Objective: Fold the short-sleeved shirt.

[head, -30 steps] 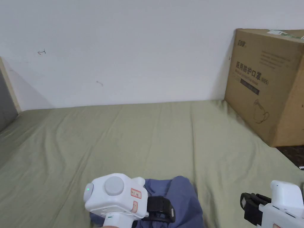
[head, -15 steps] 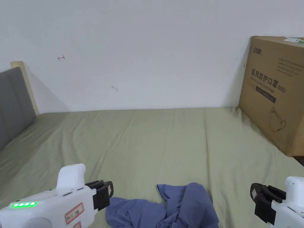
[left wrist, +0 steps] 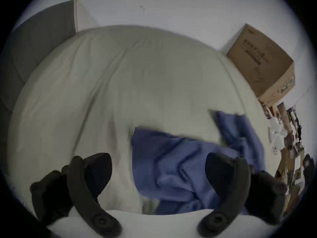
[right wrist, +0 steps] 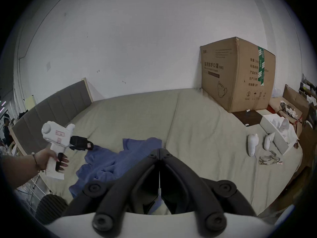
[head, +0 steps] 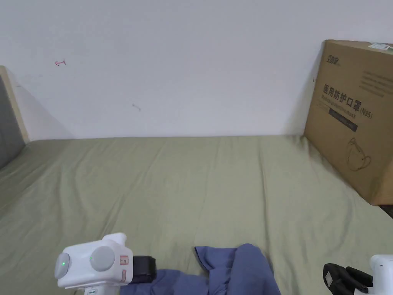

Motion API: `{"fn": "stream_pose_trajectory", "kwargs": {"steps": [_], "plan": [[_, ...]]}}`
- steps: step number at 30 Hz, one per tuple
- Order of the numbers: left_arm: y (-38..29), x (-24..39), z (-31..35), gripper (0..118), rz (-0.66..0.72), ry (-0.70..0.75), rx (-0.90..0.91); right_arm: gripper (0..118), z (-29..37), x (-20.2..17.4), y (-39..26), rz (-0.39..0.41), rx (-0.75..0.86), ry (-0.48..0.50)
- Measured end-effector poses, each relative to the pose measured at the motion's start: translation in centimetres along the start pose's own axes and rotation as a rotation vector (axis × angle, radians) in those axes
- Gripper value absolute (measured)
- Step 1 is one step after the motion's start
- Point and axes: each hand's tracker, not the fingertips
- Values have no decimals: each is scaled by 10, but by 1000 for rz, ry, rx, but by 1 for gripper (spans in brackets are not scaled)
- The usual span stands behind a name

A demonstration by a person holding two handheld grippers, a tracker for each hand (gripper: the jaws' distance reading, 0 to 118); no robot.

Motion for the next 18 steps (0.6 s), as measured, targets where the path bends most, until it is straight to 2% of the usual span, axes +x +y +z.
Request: {"fn": "stream_pose_trajectory", "kwargs": {"steps": [1,3,5,6,7,8,9,11,12,13,14,15,18], "plan": [[-1,-1,-12,112,-10,8,-39,0,-5,1,0,-2,-9,-6],[-42,33,15,111,-35,13,-119,0,-21,3,0,-9,-37,-12],[-57,54,50,101,-184,97,-2,0,-40,3,5,-5,-63,-12],[-43,16,-5,80,-222,81,34,0,-54,2,9,3,-95,-1],[-46,13,3,54,-234,57,59,0,-70,2,13,1,-132,21],[-52,10,15,16,-247,54,100,0,-87,1,18,-16,-163,46],[-58,2,25,1,-214,-34,127,0,-107,-1,24,-15,-203,61],[-71,17,80,1,-154,-97,147,0,-148,-6,36,-35,-272,99],[-76,15,93,1,-135,-101,164,19,-171,-7,41,-62,-316,103],[-84,15,101,1,-68,-158,121,54,-193,-8,44,-92,-364,104],[-85,5,102,1,-59,-170,130,92,-222,-9,47,-93,-458,83],[-88,0,110,1,-49,-188,134,111,-249,-8,47,-107,-523,58],[-94,-7,122,1,-86,-144,189,109,-308,-9,38,-102,-675,0]]}}
